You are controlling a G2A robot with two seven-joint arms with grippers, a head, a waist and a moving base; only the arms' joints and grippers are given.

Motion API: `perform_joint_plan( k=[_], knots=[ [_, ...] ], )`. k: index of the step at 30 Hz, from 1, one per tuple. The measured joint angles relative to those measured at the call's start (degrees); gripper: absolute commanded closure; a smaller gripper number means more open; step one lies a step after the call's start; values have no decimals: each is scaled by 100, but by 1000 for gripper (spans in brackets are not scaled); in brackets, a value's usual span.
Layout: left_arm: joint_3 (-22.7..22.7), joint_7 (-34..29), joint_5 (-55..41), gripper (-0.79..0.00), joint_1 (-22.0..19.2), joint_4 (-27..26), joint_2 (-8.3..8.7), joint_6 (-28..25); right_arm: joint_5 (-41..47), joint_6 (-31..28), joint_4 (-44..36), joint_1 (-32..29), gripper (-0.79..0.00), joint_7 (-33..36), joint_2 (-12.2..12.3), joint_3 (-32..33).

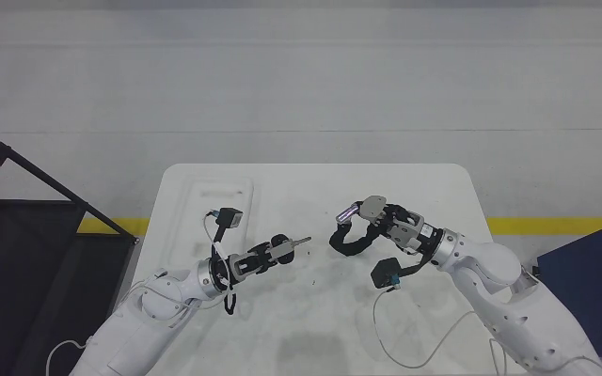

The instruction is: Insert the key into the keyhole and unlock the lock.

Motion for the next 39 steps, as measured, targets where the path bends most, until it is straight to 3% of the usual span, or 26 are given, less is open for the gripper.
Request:
perform_joint_plan(
  k=[14,31,39],
  knots=[
    [-126,176,266,0,128,-138,-51,208,-596,-414,-423,-308,0,884,-7,256],
    [-268,406,462,0,199,-67,-141,181,-982,-181,-731,-408,0,514,-64,309],
    [50,542,137,0,85,-79,-279,217,-982,-180,-730,-409,0,516,-63,309]
  ],
)
